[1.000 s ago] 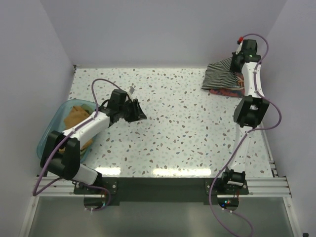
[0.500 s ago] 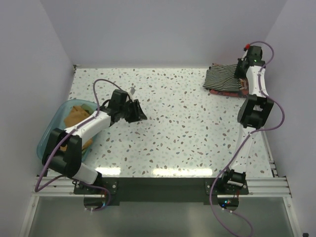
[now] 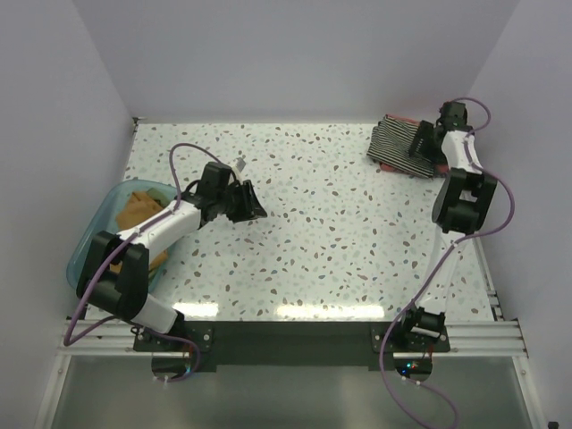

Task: Fold and stack the tank tops
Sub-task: Neatly place the folded tank top to the corner

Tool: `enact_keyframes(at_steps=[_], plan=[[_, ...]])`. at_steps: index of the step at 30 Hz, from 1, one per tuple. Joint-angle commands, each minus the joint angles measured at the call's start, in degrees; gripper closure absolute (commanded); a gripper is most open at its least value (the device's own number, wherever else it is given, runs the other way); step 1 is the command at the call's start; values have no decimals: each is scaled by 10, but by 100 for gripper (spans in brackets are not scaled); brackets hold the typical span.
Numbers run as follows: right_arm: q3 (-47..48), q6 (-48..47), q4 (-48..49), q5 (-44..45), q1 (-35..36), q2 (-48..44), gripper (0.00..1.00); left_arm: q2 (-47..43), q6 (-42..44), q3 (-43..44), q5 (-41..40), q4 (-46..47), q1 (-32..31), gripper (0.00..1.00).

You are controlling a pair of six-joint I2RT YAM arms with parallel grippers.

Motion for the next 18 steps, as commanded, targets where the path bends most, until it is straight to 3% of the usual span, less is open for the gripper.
enact_keyframes(at_steps=[1, 13, 18], plan=[[-27, 31, 41, 7, -2, -94, 21, -11, 9, -1, 14, 34, 5, 57], [-182, 79, 107, 6, 15, -205, 19, -28, 8, -5, 25, 42, 5, 57], [-282, 96, 148, -15, 53, -295, 19, -45, 10, -2, 19, 37, 5, 57]])
